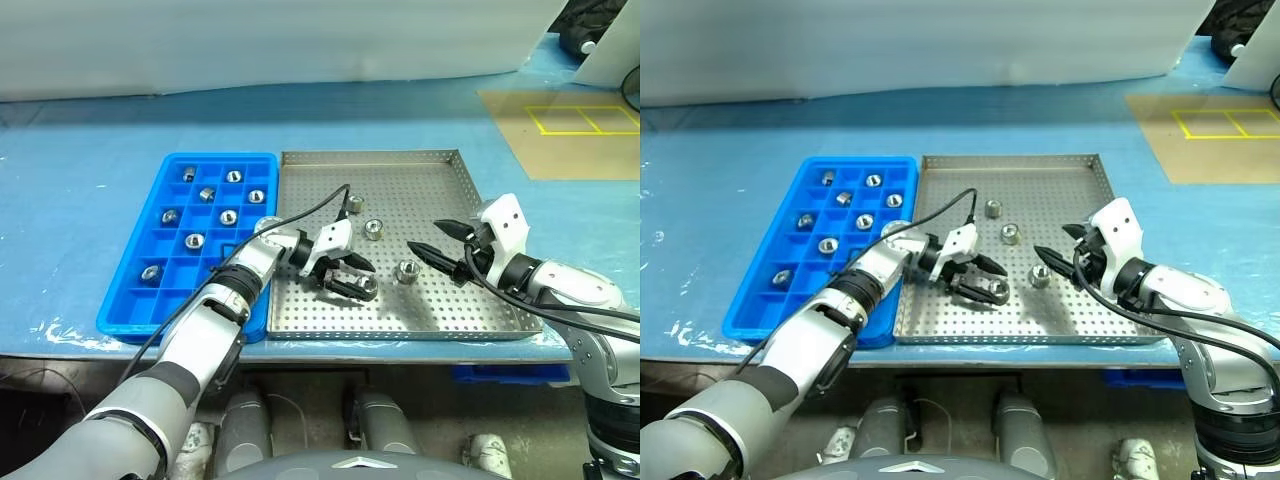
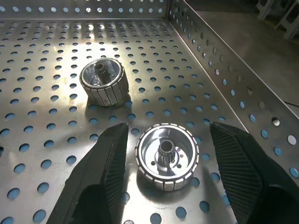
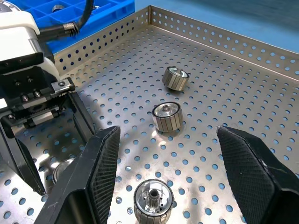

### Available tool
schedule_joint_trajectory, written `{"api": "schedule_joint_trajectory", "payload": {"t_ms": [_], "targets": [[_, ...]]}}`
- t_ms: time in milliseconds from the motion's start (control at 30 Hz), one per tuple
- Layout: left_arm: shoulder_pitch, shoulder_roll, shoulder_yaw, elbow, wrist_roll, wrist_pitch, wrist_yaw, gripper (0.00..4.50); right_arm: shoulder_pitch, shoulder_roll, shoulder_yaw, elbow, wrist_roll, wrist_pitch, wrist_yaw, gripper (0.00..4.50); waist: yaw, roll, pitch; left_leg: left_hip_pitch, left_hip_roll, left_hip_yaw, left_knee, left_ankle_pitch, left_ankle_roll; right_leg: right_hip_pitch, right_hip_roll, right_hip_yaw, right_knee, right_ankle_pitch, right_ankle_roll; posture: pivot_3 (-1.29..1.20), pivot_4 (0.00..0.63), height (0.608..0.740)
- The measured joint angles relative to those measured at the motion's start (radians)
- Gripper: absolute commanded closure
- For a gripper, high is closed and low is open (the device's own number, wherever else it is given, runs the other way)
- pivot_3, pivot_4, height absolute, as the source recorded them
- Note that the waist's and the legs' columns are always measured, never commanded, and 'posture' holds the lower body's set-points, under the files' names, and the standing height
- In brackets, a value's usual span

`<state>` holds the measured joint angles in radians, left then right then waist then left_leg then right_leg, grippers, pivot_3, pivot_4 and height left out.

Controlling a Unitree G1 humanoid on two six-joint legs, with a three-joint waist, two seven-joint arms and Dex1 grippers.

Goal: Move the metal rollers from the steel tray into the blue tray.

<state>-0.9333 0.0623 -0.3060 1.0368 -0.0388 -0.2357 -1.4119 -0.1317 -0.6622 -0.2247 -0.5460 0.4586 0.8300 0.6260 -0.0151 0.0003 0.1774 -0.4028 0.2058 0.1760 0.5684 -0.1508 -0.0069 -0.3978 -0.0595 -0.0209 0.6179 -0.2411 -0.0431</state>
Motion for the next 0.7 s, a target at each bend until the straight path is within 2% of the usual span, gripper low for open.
{"api": "schedule_joint_trajectory", "payload": {"t_ms": [67,167,567,700], "targets": [[0.000,-0.006,0.005,0.009,0.000,0.000,0.000,1.03,0.005,-0.005,0.000,0.000,0.003,0.000,-0.002,1.10,0.000,0.000,0.000,0.000,0.000,0.000,0.000,0.000,0.000,0.000,0.000,0.000,0.000,0.000,0.000,-0.50,0.150,0.740],[0.000,-0.013,0.015,0.015,0.007,-0.002,0.010,0.05,0.012,-0.009,0.000,0.000,0.006,0.000,-0.007,1.10,0.000,0.000,0.000,0.000,0.000,0.000,0.000,0.000,0.000,0.000,0.000,0.000,0.000,0.000,0.000,-0.51,0.150,0.740],[0.013,-0.033,0.013,0.022,0.065,-0.041,0.047,0.02,0.013,-0.014,0.002,0.000,0.013,0.000,-0.023,1.10,0.000,0.002,-0.001,0.002,0.000,0.000,0.000,-0.002,-0.003,0.002,0.000,0.000,0.000,0.000,0.000,-0.51,0.150,0.740],[0.014,-0.040,-0.006,0.036,0.113,-0.046,0.107,0.02,0.014,-0.014,0.002,0.000,0.013,0.000,-0.025,1.10,-0.001,0.004,-0.002,0.005,0.000,0.000,-0.001,-0.002,-0.003,0.005,0.000,0.000,-0.001,0.000,0.000,-0.51,0.150,0.740]]}}
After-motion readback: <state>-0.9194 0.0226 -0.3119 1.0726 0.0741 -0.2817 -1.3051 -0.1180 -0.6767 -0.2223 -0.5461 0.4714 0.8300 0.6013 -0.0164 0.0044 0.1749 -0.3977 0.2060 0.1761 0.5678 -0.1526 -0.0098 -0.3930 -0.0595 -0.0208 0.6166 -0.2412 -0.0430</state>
